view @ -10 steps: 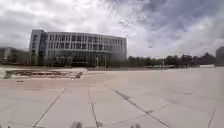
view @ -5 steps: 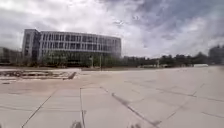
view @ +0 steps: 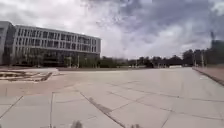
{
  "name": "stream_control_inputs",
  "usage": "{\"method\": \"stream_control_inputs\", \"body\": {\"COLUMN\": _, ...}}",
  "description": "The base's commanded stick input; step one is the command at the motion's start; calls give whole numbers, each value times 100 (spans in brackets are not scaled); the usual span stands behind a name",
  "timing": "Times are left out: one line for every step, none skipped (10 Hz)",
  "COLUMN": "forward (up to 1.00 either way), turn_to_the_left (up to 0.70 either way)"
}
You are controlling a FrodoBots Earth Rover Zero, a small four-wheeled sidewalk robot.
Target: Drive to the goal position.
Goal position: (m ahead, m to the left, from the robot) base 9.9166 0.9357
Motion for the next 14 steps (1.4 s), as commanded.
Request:
{"method": "stream_control_inputs", "body": {"forward": 70, "turn_to_the_left": -12}}
{"method": "stream_control_inputs", "body": {"forward": 70, "turn_to_the_left": 0}}
{"method": "stream_control_inputs", "body": {"forward": 70, "turn_to_the_left": 0}}
{"method": "stream_control_inputs", "body": {"forward": 70, "turn_to_the_left": 0}}
{"method": "stream_control_inputs", "body": {"forward": 70, "turn_to_the_left": 0}}
{"method": "stream_control_inputs", "body": {"forward": 70, "turn_to_the_left": 0}}
{"method": "stream_control_inputs", "body": {"forward": 70, "turn_to_the_left": 0}}
{"method": "stream_control_inputs", "body": {"forward": 70, "turn_to_the_left": 0}}
{"method": "stream_control_inputs", "body": {"forward": 70, "turn_to_the_left": 0}}
{"method": "stream_control_inputs", "body": {"forward": 70, "turn_to_the_left": 0}}
{"method": "stream_control_inputs", "body": {"forward": 70, "turn_to_the_left": 0}}
{"method": "stream_control_inputs", "body": {"forward": 70, "turn_to_the_left": 0}}
{"method": "stream_control_inputs", "body": {"forward": 70, "turn_to_the_left": 0}}
{"method": "stream_control_inputs", "body": {"forward": 70, "turn_to_the_left": 0}}
